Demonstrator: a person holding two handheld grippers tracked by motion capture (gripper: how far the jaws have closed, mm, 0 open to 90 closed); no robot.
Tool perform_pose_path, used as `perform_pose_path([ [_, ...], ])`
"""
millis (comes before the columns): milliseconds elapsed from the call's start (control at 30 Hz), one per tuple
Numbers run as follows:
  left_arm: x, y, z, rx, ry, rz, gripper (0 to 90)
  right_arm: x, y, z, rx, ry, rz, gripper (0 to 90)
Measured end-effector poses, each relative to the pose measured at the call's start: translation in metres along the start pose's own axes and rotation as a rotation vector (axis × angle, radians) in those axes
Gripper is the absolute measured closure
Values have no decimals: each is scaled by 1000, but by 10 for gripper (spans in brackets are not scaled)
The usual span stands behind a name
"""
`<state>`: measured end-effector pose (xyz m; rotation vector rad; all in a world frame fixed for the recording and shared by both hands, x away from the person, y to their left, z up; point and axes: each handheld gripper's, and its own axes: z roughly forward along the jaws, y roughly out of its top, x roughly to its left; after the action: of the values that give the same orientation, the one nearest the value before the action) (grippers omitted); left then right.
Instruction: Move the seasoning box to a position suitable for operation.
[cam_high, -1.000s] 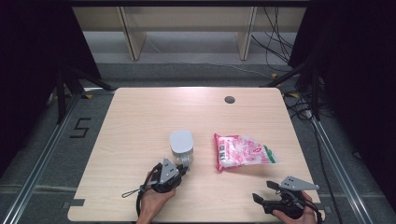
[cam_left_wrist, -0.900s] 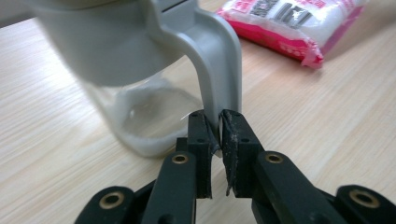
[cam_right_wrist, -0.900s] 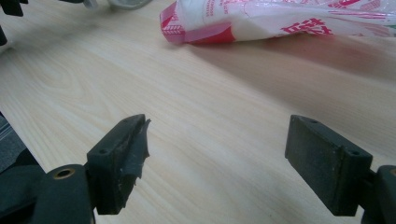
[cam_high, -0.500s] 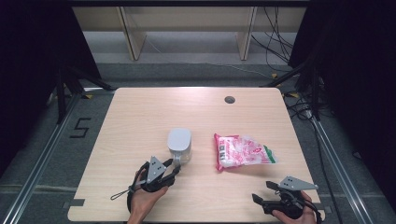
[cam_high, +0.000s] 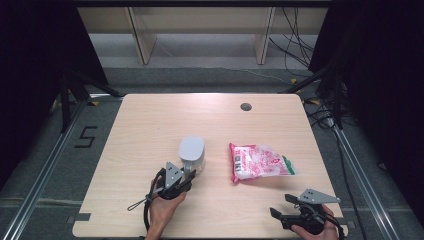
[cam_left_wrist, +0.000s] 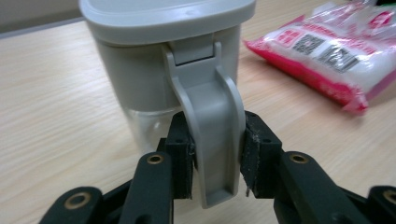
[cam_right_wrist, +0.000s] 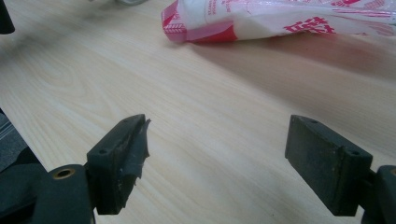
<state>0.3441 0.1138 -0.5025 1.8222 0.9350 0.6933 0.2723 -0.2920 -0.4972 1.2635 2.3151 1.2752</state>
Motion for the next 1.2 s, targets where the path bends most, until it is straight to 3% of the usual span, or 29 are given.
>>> perform_pose_path([
  [100, 6, -2, -4, 21, 43, -17, 668, 0, 0, 0, -2, 0, 0, 219],
  [133, 11, -2, -4, 17, 51, 0, 668, 0, 0, 0, -1, 0, 0, 219],
  [267, 25, -5, -7, 20, 97, -60, 674, 0, 0, 1, -2, -15, 1, 219],
  [533, 45, -7, 3, 12, 177, -70, 691, 0, 0, 0, 7, -5, -7, 218],
  [567, 47, -7, 4, 15, 192, -83, 696, 3, 0, 0, 16, -16, 34, 218],
  [700, 58, -7, 9, 11, 216, -102, 717, 2, 0, 0, 8, 2, 34, 219],
  [833, 64, -9, 14, -27, 191, -89, 728, 2, 0, 1, 8, -12, 26, 219],
  [1033, 65, -11, 13, -41, 141, -80, 727, 2, 0, 0, 9, 5, 29, 219],
  [1133, 57, -9, 16, -51, 90, -66, 732, 2, 0, 0, 9, 5, 28, 219],
  [1200, 48, -6, 18, -38, 79, -45, 740, 2, 0, 0, 11, 3, 29, 220],
])
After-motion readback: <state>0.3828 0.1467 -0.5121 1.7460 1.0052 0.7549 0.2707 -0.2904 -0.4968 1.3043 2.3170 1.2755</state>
